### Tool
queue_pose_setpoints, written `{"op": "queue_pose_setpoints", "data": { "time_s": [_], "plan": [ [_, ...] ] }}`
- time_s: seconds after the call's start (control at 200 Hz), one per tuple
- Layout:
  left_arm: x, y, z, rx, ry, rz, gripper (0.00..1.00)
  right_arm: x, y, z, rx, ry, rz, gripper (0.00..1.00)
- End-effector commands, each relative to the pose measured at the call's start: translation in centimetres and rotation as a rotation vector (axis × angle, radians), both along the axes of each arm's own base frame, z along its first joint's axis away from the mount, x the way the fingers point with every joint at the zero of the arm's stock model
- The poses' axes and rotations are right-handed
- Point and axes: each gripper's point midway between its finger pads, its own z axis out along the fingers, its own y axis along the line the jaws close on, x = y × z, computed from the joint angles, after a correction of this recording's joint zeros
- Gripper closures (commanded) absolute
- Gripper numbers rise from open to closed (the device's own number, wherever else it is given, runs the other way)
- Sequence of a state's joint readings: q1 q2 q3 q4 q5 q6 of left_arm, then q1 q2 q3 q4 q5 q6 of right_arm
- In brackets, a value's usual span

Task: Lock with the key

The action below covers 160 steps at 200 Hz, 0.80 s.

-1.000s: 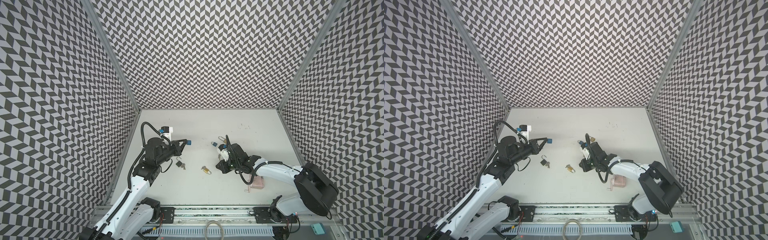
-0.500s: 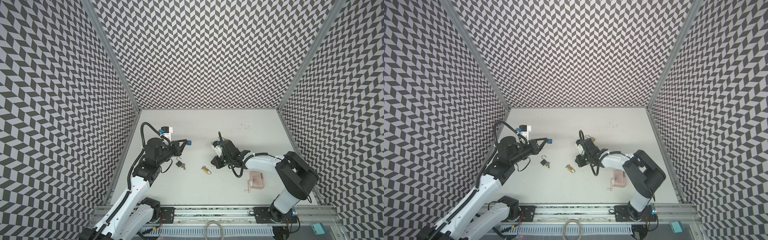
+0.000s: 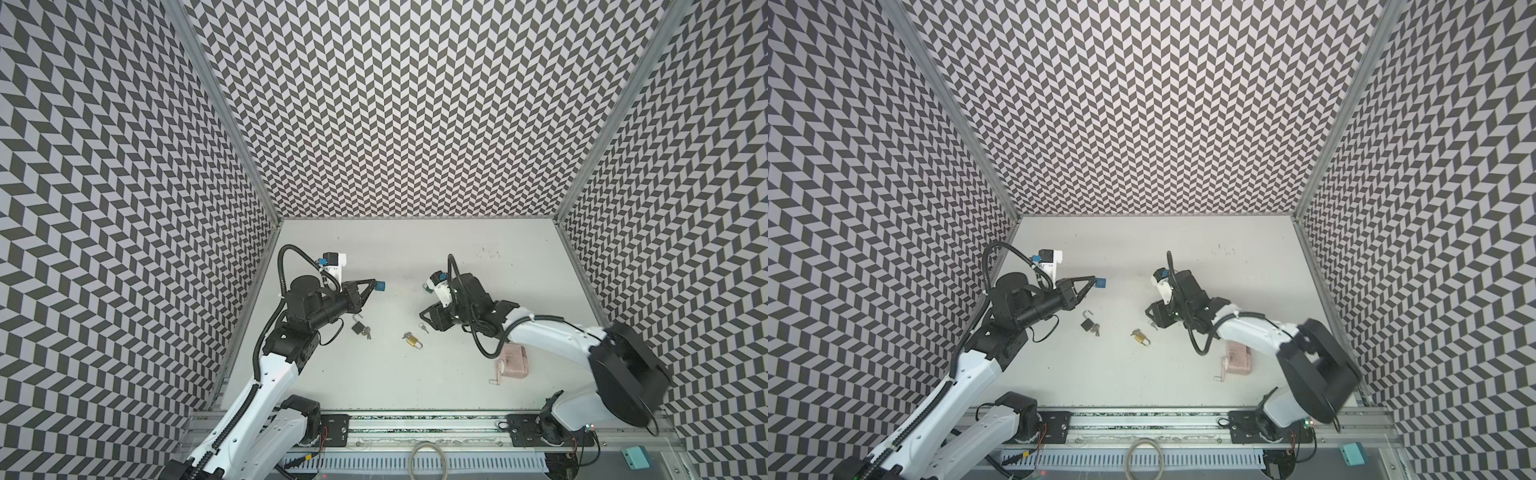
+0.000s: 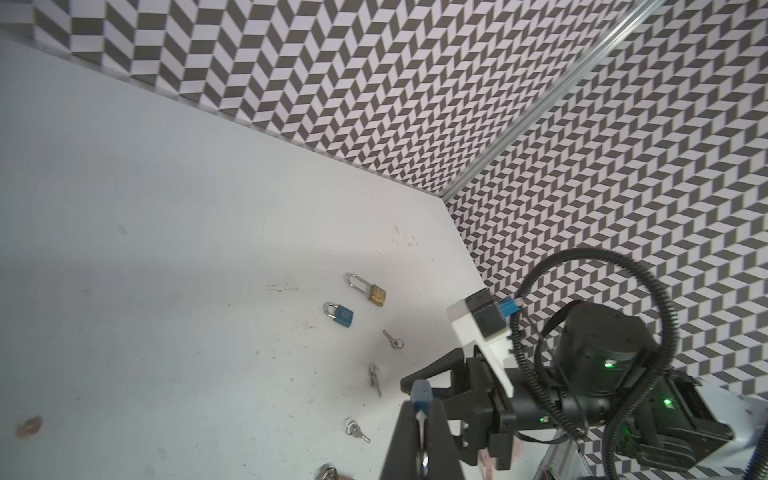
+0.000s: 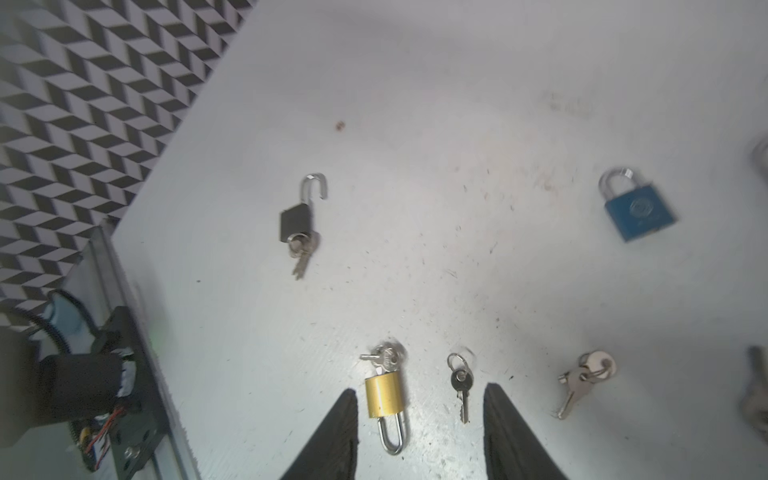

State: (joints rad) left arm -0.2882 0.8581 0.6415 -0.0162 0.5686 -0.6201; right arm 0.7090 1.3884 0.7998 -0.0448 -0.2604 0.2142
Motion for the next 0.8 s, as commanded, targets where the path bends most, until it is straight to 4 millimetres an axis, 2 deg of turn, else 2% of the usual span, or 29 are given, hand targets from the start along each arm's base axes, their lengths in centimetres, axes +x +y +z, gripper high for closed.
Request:
{"op": "queue_pose_setpoints", "data": {
  "time_s": [0.0,0.11,0.165,0.22,0.3,0.446,0.591,0.796],
  "plan": [
    [-2.1,-3.0,3.6,-0.062,-0.118,-0.202,1.0,-0.2,-1.1,9.5,0.144,-0.333,0.016,0.43],
    [-3.6,-6.0,5.1,-0.065,-0.142,-0.31,1.0,-2.4,-3.1,16.2,0.266,-0.585,0.016,0.38],
    [-4.3,-7.6,5.9,-0.065,-0.137,-0.353,1.0,-3.6,-4.0,18.6,0.291,-0.683,0.03,0.3],
    [-4.8,-8.9,6.3,-0.066,-0.126,-0.387,1.0,-4.6,-4.4,20.1,0.274,-0.748,0.068,0.28],
    [-5.5,-10.6,7.1,-0.073,-0.108,-0.426,1.0,-5.5,-4.5,20.7,0.206,-0.787,0.131,0.27],
    [-5.9,-12.9,7.2,-0.046,-0.053,-0.47,1.0,-6.8,-4.2,20.6,0.09,-0.797,0.223,0.28],
    [-6.4,-14.4,7.4,-0.041,-0.035,-0.501,1.0,-7.5,-4.2,20.3,0.025,-0.82,0.208,0.31],
    [-6.6,-15.5,7.7,-0.043,-0.035,-0.521,1.0,-7.4,-4.3,19.5,-0.055,-0.838,0.168,0.33]
  ]
}}
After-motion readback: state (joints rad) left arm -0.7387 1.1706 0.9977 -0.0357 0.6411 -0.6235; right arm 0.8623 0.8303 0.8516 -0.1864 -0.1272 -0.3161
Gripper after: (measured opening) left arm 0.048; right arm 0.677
